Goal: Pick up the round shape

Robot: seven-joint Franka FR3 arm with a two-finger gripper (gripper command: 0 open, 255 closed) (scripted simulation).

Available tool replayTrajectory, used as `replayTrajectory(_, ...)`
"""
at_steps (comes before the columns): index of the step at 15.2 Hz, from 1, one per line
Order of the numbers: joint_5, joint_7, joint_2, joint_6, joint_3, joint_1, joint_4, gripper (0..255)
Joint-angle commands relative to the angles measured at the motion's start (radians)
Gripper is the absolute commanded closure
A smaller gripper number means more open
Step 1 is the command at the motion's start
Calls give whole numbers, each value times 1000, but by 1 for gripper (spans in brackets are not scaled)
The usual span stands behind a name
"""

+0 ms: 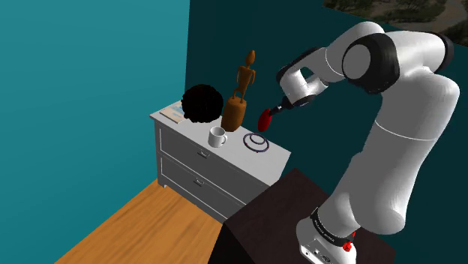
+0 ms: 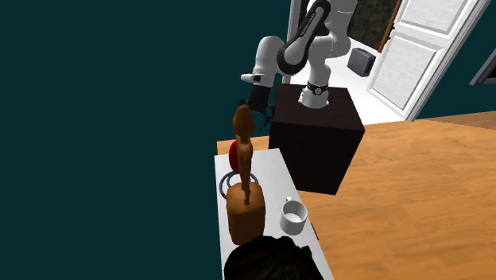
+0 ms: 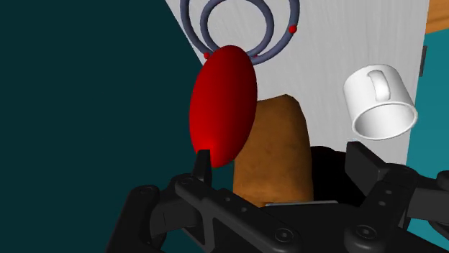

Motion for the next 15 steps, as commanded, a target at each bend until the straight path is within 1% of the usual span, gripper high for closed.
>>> replayTrajectory(1,173,-155,95,-47,75,-95,88,0)
replayTrajectory(3,276,-240,177,-91,115,-160,171,0)
replayTrajectory(6,390,-329,290,-149,157,-241,295,0)
replayTrajectory(7,396,-333,298,-153,160,-246,304,0)
replayTrajectory(13,497,-414,364,-162,193,-277,328,0)
replayTrajectory(14,523,-433,382,-165,201,-285,335,0)
replayTrajectory(15,523,-433,382,-165,201,-284,335,0)
